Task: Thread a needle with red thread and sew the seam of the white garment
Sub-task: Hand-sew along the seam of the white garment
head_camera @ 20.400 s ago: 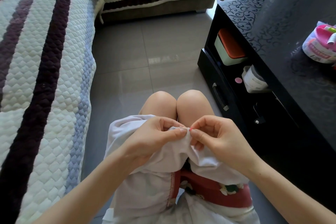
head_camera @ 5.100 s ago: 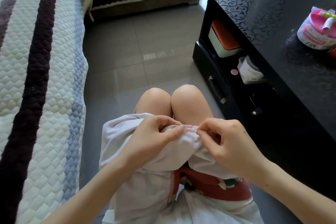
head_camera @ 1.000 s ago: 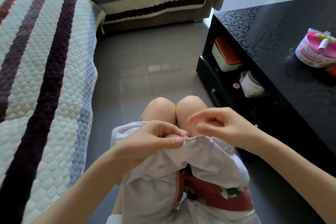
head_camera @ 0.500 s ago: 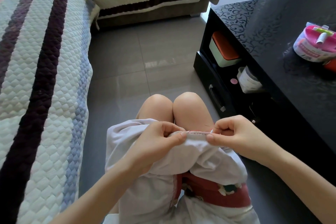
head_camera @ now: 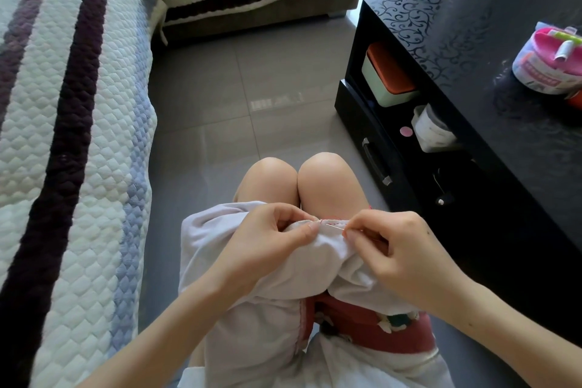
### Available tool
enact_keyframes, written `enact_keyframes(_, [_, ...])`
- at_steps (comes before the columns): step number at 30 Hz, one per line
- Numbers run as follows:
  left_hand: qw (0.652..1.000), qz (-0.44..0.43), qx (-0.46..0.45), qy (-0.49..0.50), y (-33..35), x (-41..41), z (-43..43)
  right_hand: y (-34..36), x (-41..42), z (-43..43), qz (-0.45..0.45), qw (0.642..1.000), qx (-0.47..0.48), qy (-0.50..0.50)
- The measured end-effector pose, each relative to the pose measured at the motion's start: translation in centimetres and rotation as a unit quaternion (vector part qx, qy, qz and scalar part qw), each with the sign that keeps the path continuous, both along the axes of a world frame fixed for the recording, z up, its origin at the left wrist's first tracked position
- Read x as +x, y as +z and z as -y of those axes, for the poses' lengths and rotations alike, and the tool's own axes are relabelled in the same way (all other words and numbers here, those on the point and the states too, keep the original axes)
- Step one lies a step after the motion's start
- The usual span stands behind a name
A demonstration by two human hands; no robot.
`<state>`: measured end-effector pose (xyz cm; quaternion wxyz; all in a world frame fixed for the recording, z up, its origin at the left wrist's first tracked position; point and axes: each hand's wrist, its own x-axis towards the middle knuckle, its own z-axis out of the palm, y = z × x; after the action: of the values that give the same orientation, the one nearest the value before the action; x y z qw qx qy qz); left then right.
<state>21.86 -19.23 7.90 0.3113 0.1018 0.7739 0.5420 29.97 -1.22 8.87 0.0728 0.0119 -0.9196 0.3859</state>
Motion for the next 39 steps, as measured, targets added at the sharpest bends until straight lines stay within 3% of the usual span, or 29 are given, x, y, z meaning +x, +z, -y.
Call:
enact_keyframes(20, [0.998,-0.040,0.034,-0.040,0.6,0.7,-0.4,-0.3,-0.6,1.4,-0.002,0.998,0.062,0.017])
enact_keyframes(26, [0.999,0.004,0.026,-0.023,0.3,0.4,0.0,0.4,-0.4,0.6,0.025,0.999,-0.022,0.002])
enact_keyframes(31, [1.000,-0.016,0.010,-0.022,0.1,0.4,-0.2,0.5,-0.1,0.0,0.058,0.995,-0.080,-0.006])
enact_keyframes(39, [0.998,0.021,0.028,-0.043,0.2,0.3,-0.1,1.2,-0.4,-0.5,0.138,0.966,-0.217,-0.005])
